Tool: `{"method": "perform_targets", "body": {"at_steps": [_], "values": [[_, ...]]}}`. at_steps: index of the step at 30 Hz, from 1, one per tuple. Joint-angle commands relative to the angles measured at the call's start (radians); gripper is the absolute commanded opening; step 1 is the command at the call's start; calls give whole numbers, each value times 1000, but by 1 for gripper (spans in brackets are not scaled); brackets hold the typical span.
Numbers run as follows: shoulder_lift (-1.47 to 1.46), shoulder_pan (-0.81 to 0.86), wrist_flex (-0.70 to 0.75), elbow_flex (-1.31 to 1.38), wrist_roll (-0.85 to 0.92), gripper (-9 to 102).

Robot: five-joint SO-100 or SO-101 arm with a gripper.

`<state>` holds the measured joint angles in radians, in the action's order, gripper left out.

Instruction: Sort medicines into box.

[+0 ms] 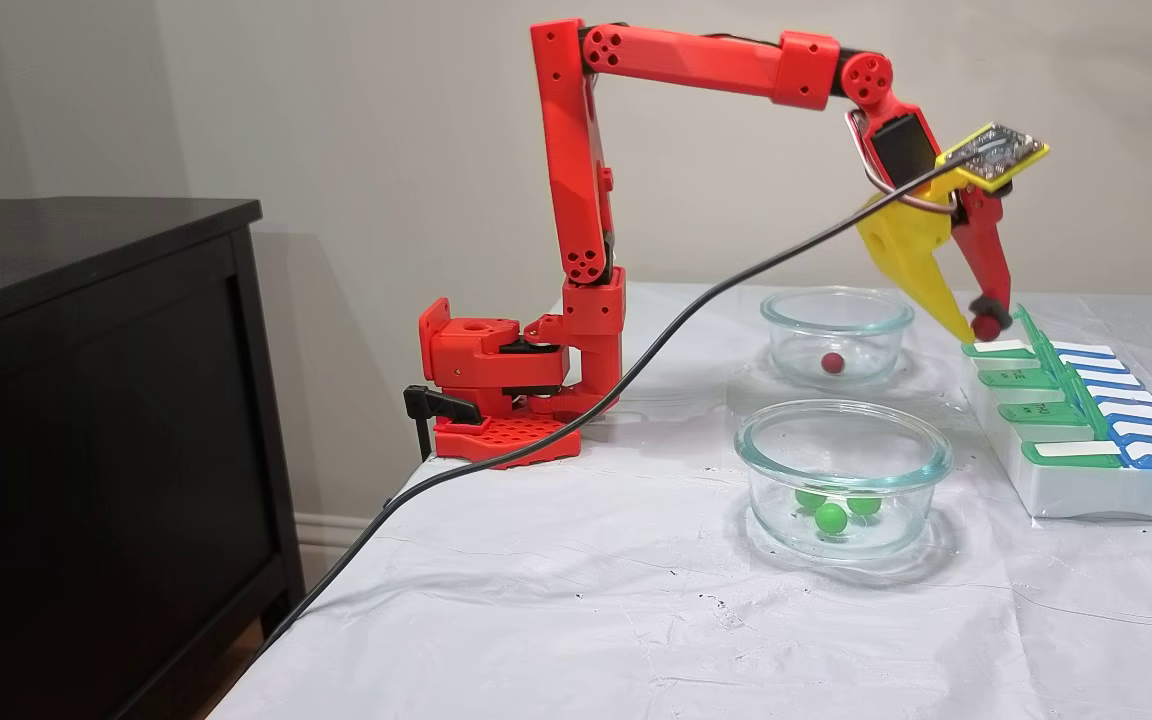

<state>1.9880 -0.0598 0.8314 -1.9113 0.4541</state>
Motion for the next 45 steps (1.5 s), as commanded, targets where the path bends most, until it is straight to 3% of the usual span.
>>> {"method": "perform_targets", "body": {"at_steps": [1,34,39,45], "values": [[3,11,-25,71,-17,0],[-183,-48,-233,176,9,0],[-158,-32,-259,130,32,10],[-124,-38,-244,101,44,14]]}}
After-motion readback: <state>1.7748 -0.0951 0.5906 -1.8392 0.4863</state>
